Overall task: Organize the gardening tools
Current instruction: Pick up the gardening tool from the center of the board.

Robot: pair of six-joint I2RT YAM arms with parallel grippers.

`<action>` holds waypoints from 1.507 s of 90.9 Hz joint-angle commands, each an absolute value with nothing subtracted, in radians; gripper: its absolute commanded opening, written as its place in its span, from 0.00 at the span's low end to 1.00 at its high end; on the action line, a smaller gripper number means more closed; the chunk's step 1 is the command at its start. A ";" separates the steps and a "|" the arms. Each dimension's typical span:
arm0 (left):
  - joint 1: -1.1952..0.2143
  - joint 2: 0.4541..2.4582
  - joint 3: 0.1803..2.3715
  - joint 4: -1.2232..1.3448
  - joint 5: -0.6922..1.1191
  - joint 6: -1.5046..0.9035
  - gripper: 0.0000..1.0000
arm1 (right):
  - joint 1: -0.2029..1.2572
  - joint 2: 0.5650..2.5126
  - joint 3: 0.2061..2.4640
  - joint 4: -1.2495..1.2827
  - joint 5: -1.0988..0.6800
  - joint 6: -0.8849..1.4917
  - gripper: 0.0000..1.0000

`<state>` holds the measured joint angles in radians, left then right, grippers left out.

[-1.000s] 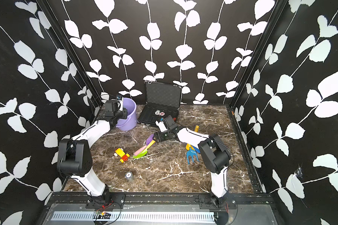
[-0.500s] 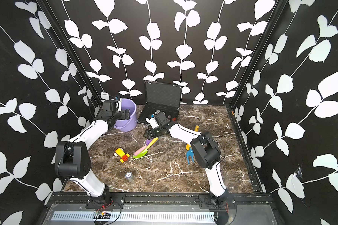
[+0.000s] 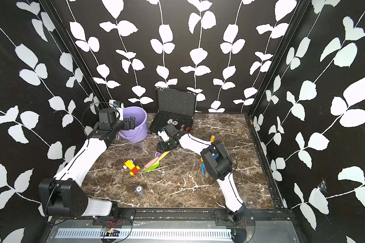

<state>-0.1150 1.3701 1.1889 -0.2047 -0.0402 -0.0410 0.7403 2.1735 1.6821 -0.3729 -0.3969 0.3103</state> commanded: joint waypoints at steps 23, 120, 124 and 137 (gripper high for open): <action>-0.114 1.236 1.025 -0.156 0.141 -0.198 0.99 | 0.770 2.112 1.564 -0.393 -0.321 0.307 0.59; -0.115 1.104 0.851 -0.075 0.209 -0.284 0.99 | 0.991 2.027 1.423 -0.493 -0.060 0.317 0.49; -0.115 1.104 0.849 -0.074 0.209 -0.285 0.99 | 0.999 2.031 1.431 -0.506 -0.046 0.309 0.48; -0.115 1.099 0.840 -0.071 0.204 -0.284 0.99 | 1.019 2.041 1.454 -0.540 -0.005 0.289 0.42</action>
<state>-0.1150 1.1282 0.8593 -0.1005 0.2016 -0.2756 0.9958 2.0392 1.4235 -0.4797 -0.0647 0.3088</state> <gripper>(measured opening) 0.987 0.436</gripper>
